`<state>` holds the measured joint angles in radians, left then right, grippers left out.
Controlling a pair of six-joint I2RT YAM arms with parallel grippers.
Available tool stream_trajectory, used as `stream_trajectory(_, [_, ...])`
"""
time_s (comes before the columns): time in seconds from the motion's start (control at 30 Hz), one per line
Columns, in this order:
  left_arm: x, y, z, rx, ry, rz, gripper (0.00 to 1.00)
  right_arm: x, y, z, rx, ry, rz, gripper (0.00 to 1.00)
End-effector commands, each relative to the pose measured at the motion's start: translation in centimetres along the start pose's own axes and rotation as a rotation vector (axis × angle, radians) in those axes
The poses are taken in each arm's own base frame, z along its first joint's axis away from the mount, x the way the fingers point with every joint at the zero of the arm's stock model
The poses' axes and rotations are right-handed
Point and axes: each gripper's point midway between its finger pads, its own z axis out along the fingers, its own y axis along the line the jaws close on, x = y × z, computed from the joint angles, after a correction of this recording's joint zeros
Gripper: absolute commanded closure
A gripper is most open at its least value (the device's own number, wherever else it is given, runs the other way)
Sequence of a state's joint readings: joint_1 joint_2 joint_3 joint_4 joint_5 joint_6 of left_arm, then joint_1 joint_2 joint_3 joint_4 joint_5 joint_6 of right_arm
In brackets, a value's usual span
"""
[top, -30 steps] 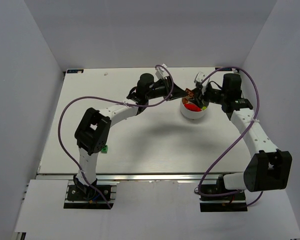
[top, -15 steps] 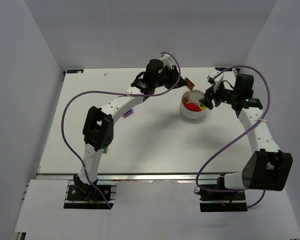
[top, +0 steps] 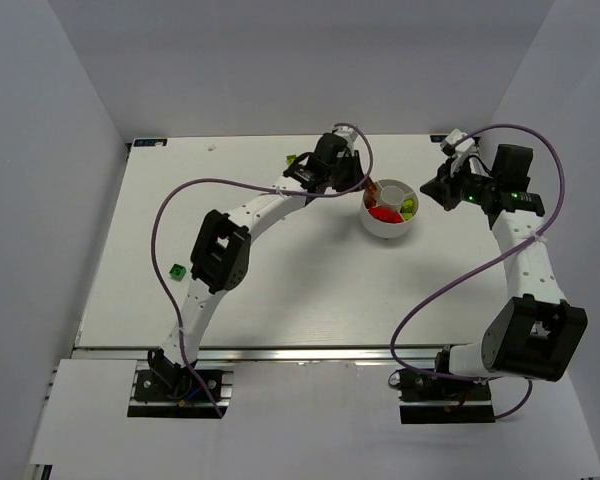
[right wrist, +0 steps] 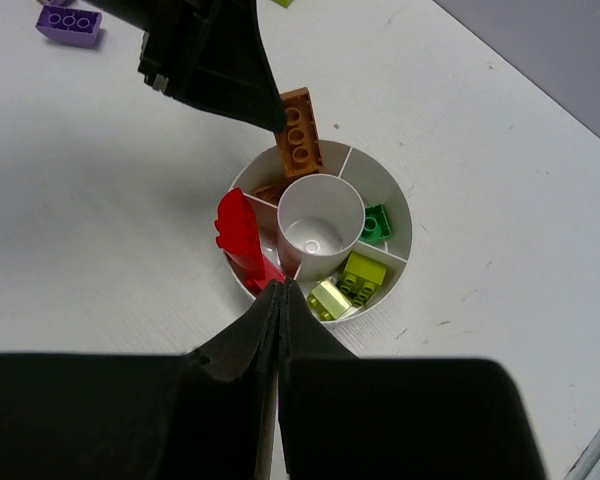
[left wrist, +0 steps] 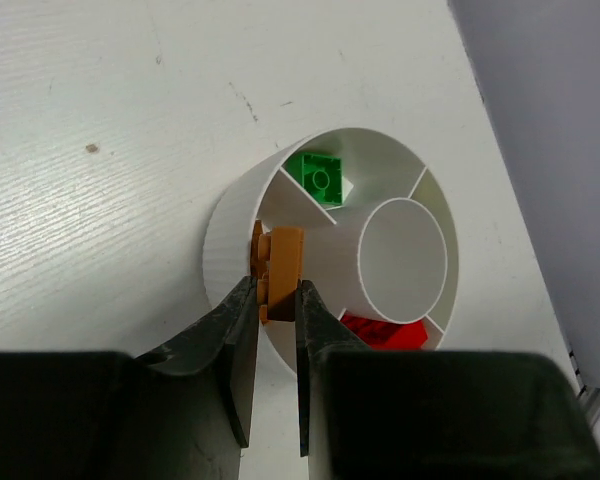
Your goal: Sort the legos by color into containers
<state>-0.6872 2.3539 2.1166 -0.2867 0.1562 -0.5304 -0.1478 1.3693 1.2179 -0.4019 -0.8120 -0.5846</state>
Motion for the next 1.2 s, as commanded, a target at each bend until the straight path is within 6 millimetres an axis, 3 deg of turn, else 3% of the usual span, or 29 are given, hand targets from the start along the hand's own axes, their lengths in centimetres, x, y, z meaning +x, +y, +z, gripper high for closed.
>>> stream_trajectory(0.0, [-2.7,-1.6,-1.1,-0.017,-0.068,0.030,1.00,-1.4,-0.2,-0.5,0.005,-0.036,0.007,1.00])
stream_trajectory(0.2, [-1.7,-1.2,-0.4,-0.041,-0.057,0.031,1.00,-1.1,-0.1,-0.5,0.002,-0.034,0.018,1.00])
stream_trajectory(0.27, [-1.4,-1.3,-0.2,-0.037,-0.051,0.027,0.95,-1.1,0.0,-0.5,0.003,-0.034,0.017,1.00])
stream_trajectory(0.3, [-1.3,-1.4,-0.1,-0.037,-0.049,0.026,0.85,-1.0,-0.1,-0.6,0.004,-0.032,0.022,1.00])
stream_trajectory(0.43, [-0.9,-1.5,0.2,-0.036,-0.043,0.017,0.68,-0.8,0.0,-0.6,0.003,-0.030,0.026,1.00])
stream_trajectory(0.57, [-0.8,-1.6,0.3,-0.035,-0.041,0.015,0.59,-0.9,0.0,-0.6,0.002,-0.031,0.026,1.00])
stream_trajectory(0.77, [-1.2,-1.9,-0.1,-0.033,-0.045,0.014,0.54,-1.1,0.1,-0.6,-0.005,-0.037,0.025,0.99])
stream_trajectory(0.87, [-2.3,-2.3,-1.0,-0.035,-0.071,0.018,0.58,-1.6,0.9,-0.7,-0.047,-0.054,0.007,0.84])
stream_trajectory(0.9, [-3.3,-2.8,-2.0,-0.032,-0.090,0.027,0.60,-1.5,1.3,-0.7,-0.068,-0.056,0.004,0.67])
stream_trajectory(0.97, [-4.3,-2.9,-3.5,-0.056,-0.117,0.037,0.67,-1.9,2.9,-0.8,-0.155,-0.084,-0.018,0.44])
stream_trajectory(1.0, [-4.7,-3.0,-5.2,-0.061,-0.124,0.041,0.76,-2.2,3.6,-0.9,-0.193,-0.102,-0.031,0.24])
stream_trajectory(1.03, [-4.7,-3.1,-6.1,-0.061,-0.126,0.040,0.81,-2.3,4.2,-1.0,-0.235,-0.125,-0.092,0.14])
stream_trajectory(1.07, [-5.0,-2.9,-7.2,-0.060,-0.139,0.036,0.85,-3.3,6.0,-1.3,-0.334,-0.204,-0.135,0.11])
stream_trajectory(1.1, [-6.7,-4.3,-10.4,-0.036,-0.185,0.029,0.92,-2.5,8.6,-2.0,-0.429,-0.208,-0.072,0.11])
stream_trajectory(1.13, [-3.8,-2.5,-10.9,-0.071,-0.131,0.017,0.92,-2.4,9.9,-2.5,-0.476,-0.243,-0.105,0.11])
stream_trajectory(1.17, [-4.0,-1.8,-12.2,-0.097,-0.165,0.007,0.92,-2.3,12.2,-3.0,-0.534,-0.298,-0.183,0.11])
